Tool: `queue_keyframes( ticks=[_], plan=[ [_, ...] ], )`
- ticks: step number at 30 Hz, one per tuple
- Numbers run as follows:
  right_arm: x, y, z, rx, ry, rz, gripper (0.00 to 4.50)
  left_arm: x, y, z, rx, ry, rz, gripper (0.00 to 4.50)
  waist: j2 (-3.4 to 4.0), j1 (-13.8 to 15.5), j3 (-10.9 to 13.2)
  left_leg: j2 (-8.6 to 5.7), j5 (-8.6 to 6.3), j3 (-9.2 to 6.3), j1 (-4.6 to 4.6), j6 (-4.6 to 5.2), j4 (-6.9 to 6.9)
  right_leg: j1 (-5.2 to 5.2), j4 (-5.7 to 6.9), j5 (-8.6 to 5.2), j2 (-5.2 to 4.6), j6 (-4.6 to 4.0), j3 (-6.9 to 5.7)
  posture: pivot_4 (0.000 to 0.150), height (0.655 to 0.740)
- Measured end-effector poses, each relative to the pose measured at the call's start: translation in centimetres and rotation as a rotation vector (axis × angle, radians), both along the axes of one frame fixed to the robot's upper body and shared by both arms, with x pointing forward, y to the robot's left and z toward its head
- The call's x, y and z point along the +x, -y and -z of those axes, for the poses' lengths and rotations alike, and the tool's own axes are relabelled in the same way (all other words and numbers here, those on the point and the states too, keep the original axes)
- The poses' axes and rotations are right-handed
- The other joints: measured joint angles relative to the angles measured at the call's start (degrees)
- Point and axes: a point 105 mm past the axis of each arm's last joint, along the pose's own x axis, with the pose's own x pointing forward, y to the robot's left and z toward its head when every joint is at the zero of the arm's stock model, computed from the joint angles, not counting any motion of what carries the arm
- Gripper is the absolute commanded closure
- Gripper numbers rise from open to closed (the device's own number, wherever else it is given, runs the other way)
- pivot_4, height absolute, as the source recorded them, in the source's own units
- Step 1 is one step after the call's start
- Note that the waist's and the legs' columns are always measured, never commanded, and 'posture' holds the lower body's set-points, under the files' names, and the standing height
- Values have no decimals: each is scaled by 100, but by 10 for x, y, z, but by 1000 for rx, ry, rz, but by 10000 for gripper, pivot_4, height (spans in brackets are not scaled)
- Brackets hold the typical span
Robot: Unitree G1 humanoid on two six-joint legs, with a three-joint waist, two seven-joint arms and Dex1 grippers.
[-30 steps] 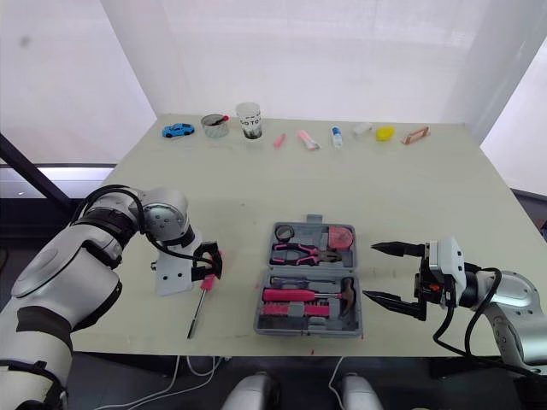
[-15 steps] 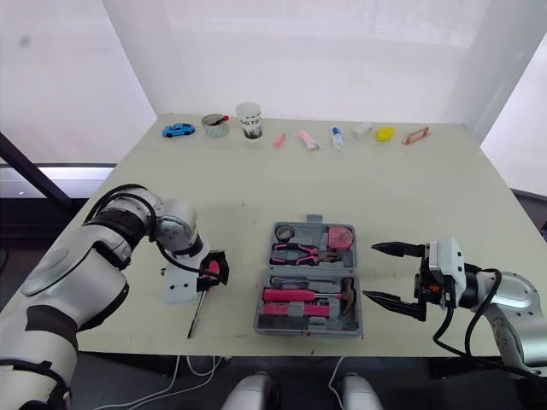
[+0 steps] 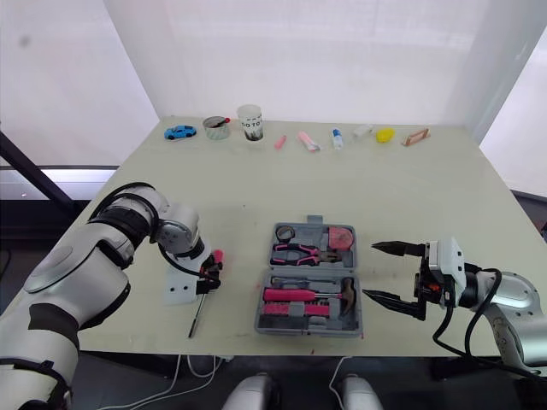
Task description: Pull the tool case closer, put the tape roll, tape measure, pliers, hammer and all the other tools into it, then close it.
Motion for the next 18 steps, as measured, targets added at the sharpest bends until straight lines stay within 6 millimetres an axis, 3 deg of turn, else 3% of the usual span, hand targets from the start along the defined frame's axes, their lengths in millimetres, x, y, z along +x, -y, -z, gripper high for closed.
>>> queue_keyframes(
  ticks=[8,15,18],
  plan=[
    [0,-1,0,2,1,-1,0,-11,-2,-7,-42,-37,49,41110,-8,-13,5,3,0,2,-3,0,0,-3,-1,0,0,0,1,1500,7400],
    [0,-1,-1,2,4,-5,0,-13,-21,-47,-135,80,-2,41110,-8,-21,5,7,0,6,0,0,0,-3,2,0,-1,-1,2,1500,7400],
    [0,-2,-1,4,5,-5,0,-18,-21,-40,-167,95,-70,41110,-6,-8,4,7,0,8,2,0,1,-3,5,0,-1,0,3,1500,7400]
  ],
)
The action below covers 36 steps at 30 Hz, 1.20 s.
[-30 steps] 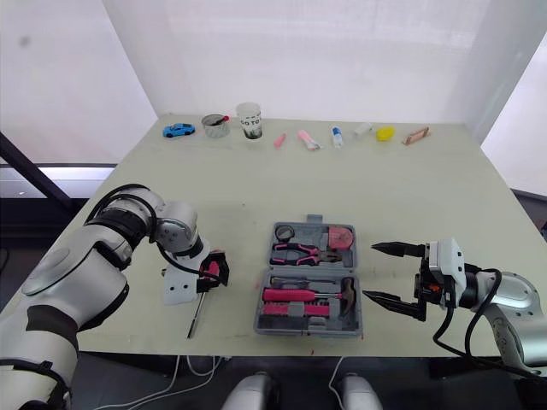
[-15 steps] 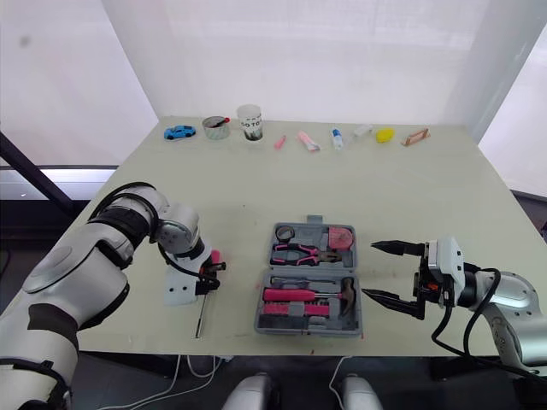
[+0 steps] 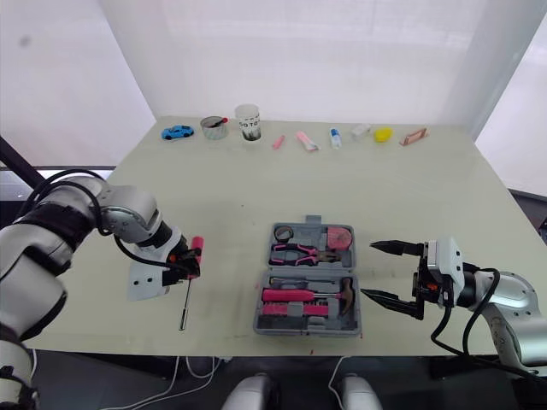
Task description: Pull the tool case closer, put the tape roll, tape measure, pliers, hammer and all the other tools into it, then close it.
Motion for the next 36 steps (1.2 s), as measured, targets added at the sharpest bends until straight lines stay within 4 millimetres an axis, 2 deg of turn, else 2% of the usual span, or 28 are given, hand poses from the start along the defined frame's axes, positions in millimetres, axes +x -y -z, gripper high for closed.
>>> queue_keyframes(
  ticks=[4,7,9,14,16,17,18,21,27,36],
  plan=[
    [0,0,0,1,1,-1,0,1,8,11,-68,3,-97,41110,-3,17,1,-1,0,-1,-3,0,6,0,1,0,0,1,-2,1500,7400],
    [0,-1,0,5,2,-2,0,12,10,15,-218,65,-294,41110,2,-12,-1,1,0,2,2,0,4,0,4,-1,1,2,0,1500,7400],
    [0,-1,0,5,1,-2,0,17,5,22,-252,77,-408,41110,0,-33,-1,5,0,-2,2,0,4,-1,6,-1,6,1,-4,1500,7400],
    [0,-1,0,6,1,-3,0,30,-5,11,-378,156,-649,41110,1,-27,-1,4,0,2,2,0,3,-1,4,-1,5,1,0,1500,7400],
    [0,-1,0,7,2,-2,0,28,-7,13,-434,154,-731,41110,3,-45,-1,6,0,6,3,0,1,-3,4,-1,3,2,2,1500,7400],
    [1,0,1,8,-3,3,0,25,-10,21,-439,136,-793,41110,1,-32,0,5,0,2,1,-1,2,-4,5,-1,5,1,-3,1500,7400],
    [3,1,-1,11,7,0,0,12,-12,25,-608,69,-1039,41110,10,-87,-2,11,0,14,10,-1,-3,-5,8,-1,-6,2,5,1500,7400],
    [5,4,1,11,-4,4,0,-5,-8,32,-716,-54,-1299,41110,6,-120,0,12,0,4,2,-1,-2,-7,8,-1,-6,2,-5,1500,7400],
    [6,4,0,9,6,-12,0,-10,-6,2,-884,-107,-1623,41110,5,-104,0,3,0,-8,9,-1,-1,-1,10,-3,3,4,-9,1500,7400],
    [7,4,2,17,-4,-16,0,-11,4,-8,-1105,-276,-2118,41110,3,-129,0,-2,0,-20,3,-1,0,0,8,-1,5,2,-10,1500,7400]
  ],
)
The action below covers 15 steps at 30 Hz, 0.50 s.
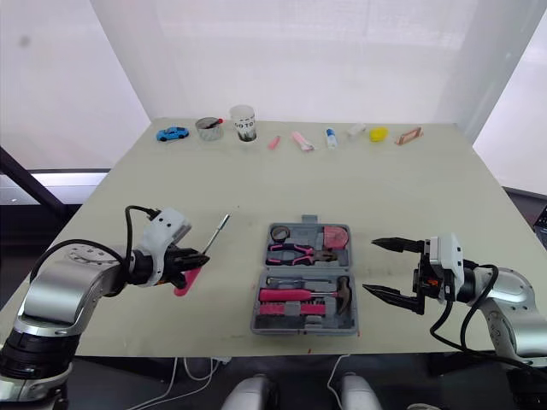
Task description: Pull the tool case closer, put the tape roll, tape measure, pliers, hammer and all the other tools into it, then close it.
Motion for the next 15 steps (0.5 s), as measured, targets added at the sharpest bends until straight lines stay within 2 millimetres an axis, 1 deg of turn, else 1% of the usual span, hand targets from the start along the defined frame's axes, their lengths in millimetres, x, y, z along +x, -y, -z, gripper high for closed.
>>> queue_keyframes(
  ticks=[5,10,15],
  plan=[
    [0,-1,0,1,1,-6,0,-1,12,1,-47,-63,-132,41110,-1,-2,0,-4,0,-33,0,-1,0,2,1,1,0,-1,-1,1500,7400],
    [0,-1,0,0,1,-6,0,2,18,14,-80,-67,-236,41110,-2,-5,-1,-5,0,-40,-1,-1,0,2,1,1,-2,-2,-2,1500,7400],
    [0,-1,0,1,-2,-5,0,7,10,20,-106,-51,-365,41110,-2,-6,-1,-6,0,-41,0,-1,0,3,1,1,-3,-2,-2,1500,7400]
  ],
)
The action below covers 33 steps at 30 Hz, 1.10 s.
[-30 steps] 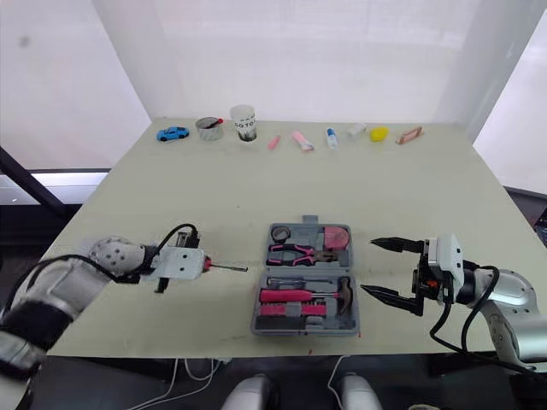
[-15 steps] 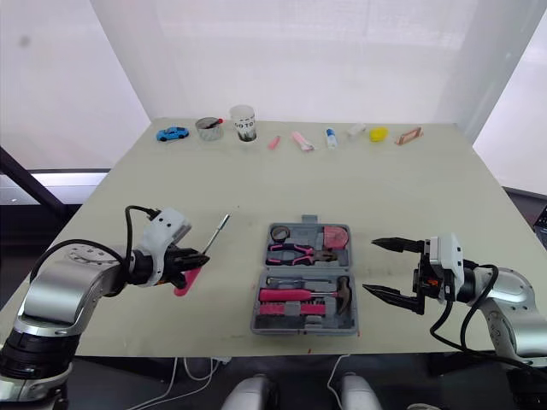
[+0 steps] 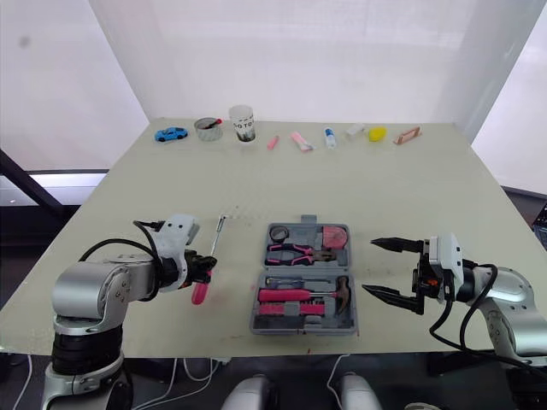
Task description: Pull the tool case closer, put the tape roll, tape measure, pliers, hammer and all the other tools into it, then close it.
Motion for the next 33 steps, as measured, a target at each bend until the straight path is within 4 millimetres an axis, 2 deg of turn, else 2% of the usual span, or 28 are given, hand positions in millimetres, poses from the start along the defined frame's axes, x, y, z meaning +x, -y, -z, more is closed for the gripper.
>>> queue_keyframes(
  ticks=[4,13,20,21,24,29,30,33],
  plan=[
    [0,0,0,2,0,0,0,5,1,5,-17,-5,-68,41110,-1,4,0,-3,0,0,-1,0,0,1,-2,0,-3,0,1,1500,7400],
    [0,0,1,2,-3,5,0,1,-10,10,18,-41,-93,41110,-1,-3,0,-3,0,0,1,-1,-1,1,-1,0,-3,0,0,1500,7400],
    [0,0,1,5,-5,10,0,5,-8,13,-7,-55,-108,41110,-1,2,0,-4,0,0,0,-1,-1,1,-1,0,-4,0,0,1500,7400],
    [0,0,1,5,-5,10,0,5,-8,13,-7,-56,-112,36110,-1,2,0,-4,0,0,0,-1,-1,1,-1,0,-4,0,0,1500,7400],
    [0,0,1,5,-5,11,0,5,-7,16,-13,-69,-113,25496,-1,2,0,-4,0,0,0,-1,-1,1,-1,0,-4,0,0,1500,7400],
    [0,0,1,5,-4,11,0,5,-10,18,12,-82,-124,2937,-1,0,0,-4,0,0,0,-1,-1,1,-1,0,-4,0,0,1500,7400],
    [0,0,1,5,-4,11,0,4,-12,18,28,-83,-128,696,-1,1,0,-4,0,0,0,-1,-1,1,-1,0,-4,0,0,1500,7400],
    [0,0,1,5,-4,11,0,4,-16,18,84,-85,-133,696,-1,1,0,-4,0,1,0,-1,-2,1,-2,0,-4,0,0,1500,7400]
  ],
)
